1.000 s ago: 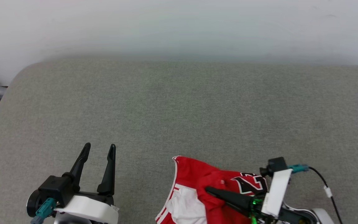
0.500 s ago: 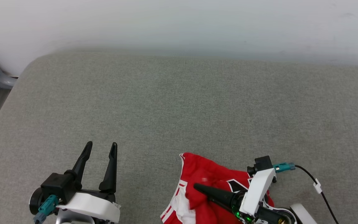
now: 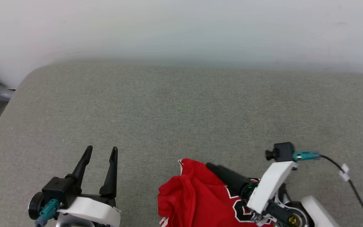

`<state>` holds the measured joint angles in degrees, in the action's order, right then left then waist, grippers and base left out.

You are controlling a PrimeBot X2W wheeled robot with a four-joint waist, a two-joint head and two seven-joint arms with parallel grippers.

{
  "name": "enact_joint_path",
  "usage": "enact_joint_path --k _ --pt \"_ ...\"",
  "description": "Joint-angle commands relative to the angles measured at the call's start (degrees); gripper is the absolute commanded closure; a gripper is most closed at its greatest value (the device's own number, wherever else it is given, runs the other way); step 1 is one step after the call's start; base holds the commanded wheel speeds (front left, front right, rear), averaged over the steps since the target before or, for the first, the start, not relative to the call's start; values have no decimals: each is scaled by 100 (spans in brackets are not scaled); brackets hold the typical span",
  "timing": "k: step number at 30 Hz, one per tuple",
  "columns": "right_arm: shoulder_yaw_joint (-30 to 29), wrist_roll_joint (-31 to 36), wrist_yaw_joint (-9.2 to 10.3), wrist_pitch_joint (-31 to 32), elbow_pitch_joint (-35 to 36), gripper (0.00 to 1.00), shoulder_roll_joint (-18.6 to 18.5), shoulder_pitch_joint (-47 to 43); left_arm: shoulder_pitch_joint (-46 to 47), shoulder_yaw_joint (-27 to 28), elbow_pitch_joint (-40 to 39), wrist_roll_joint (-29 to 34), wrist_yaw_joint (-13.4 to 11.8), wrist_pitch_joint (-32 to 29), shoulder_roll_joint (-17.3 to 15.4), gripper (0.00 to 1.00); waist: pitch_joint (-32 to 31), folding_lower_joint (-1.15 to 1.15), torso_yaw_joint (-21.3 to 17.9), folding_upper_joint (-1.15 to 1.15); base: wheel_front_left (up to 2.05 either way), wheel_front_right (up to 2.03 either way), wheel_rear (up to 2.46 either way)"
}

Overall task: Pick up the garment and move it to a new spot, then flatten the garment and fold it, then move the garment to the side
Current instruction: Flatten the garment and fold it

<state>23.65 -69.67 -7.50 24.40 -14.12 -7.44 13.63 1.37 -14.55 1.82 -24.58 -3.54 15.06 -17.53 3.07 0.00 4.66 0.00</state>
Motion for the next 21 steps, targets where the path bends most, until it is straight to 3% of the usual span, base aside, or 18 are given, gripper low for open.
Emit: enact_joint_path --k 1,6,12,17,21 --pt "7 284 3 -280 57 0 -139 31 -73 10 1 16 -21 13 20 0 -25 0 -35 0 0 0 0" --pt "-278 1390 3 -1187 12 0 -547 -101 -124 40 23 42 -52 14 34 0 -91 0 -153 0 0 0 0" --pt "-1204 2938 3 -1846 -11 0 -765 -421 -231 88 57 67 -100 14 61 0 -198 0 -312 0 0 0 0" --pt "-2179 4246 3 -2152 402 0 -525 -814 -244 97 65 78 -107 14 50 0 -318 0 -400 0 0 0 0" --pt "-2641 5223 3 -2382 1029 0 -287 -1113 -242 105 75 88 -139 14 29 0 -364 0 -437 0 0 0 0"
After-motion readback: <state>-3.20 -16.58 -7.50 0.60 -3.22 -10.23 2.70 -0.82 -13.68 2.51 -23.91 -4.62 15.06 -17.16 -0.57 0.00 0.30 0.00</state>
